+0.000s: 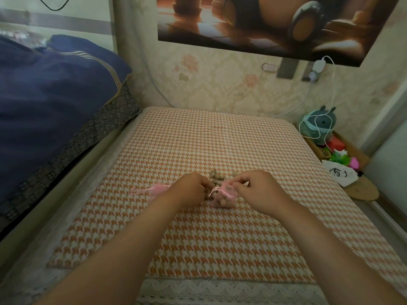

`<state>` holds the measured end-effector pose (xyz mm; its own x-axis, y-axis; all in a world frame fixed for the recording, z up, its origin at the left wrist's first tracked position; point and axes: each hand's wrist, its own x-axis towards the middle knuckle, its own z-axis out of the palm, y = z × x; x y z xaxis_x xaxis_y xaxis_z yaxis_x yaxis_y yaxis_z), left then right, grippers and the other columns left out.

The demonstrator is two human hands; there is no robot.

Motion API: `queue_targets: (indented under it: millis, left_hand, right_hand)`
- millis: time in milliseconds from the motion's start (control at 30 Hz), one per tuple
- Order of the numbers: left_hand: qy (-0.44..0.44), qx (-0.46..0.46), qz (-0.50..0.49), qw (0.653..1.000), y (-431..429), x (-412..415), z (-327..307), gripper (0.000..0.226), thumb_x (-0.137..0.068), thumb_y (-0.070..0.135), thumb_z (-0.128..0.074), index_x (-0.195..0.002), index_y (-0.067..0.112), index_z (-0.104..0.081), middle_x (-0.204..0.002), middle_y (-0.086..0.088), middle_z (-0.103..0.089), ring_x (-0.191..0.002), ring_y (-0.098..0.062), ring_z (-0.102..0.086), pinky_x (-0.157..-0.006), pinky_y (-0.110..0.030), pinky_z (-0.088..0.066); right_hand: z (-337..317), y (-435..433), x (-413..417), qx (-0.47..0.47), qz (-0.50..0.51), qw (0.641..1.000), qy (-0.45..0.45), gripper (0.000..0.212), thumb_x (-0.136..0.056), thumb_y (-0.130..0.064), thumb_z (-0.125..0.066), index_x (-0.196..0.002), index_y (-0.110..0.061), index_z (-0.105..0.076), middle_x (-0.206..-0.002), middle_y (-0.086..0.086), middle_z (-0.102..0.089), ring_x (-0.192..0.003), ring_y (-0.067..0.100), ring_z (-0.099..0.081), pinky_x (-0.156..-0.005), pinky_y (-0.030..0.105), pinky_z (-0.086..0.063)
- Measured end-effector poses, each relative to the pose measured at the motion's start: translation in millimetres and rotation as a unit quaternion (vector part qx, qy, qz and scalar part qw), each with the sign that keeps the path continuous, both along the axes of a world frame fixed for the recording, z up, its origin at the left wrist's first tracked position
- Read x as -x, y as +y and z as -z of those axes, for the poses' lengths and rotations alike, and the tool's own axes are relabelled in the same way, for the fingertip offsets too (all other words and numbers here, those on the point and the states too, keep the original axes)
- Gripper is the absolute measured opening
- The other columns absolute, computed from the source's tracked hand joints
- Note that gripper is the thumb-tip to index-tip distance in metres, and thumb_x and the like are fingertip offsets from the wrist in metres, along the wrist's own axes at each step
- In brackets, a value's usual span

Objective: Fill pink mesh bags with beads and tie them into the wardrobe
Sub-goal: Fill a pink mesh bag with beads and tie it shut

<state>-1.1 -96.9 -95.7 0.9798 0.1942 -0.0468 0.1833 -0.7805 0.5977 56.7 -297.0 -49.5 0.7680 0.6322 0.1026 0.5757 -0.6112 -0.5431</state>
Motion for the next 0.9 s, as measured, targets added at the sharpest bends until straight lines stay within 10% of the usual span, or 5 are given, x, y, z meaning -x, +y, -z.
queue_targets:
  millis: [500, 733, 900]
  left_hand:
    - [-0.060, 0.001, -0.044, 0.997, 5, -5, 10, 0.009, -0.084, 0.026, -0.071, -0.084, 0.031, -0.064, -0.090, 0.012, -0.067, -0.088, -0.011, -0.064, -0.083, -0.041, -0.056]
    - [-0.176, 0.156, -0.023, 0.972, -27, 1, -44, 0.006, -0.088, 0.027, -0.072, -0.092, 0.024, -0.071, -0.089, 0.010, -0.070, -0.076, 0.000, -0.063, -0.068, -0.015, -0.051]
    - [-0.142, 0.068, -0.010, 0.988, -45, 3, -40, 0.010, -0.088, 0.036, -0.070, -0.094, 0.027, -0.072, -0.095, 0.014, -0.067, -0.081, 0.000, -0.062, -0.072, -0.023, -0.053]
  right_hand:
    - [0, 4, 0, -0.002, -0.006, 1.000, 0.030, 0.023, -0.098, -0.027, -0.057, -0.098, -0.037, -0.078, -0.123, -0.018, -0.071, -0.096, 0.035, -0.073, -0.084, 0.053, -0.060]
    - [0, 4, -4, 0.015, 0.010, 0.999, 0.028, 0.026, -0.100, -0.029, -0.053, -0.106, -0.031, -0.078, -0.103, -0.011, -0.076, -0.086, 0.023, -0.074, -0.080, 0.046, -0.061]
    - [0, 1, -6, 0.030, 0.023, 0.999, 0.039, 0.028, -0.100, -0.023, -0.052, -0.084, -0.029, -0.074, -0.073, -0.002, -0.073, -0.047, 0.009, -0.052, -0.050, 0.030, -0.043]
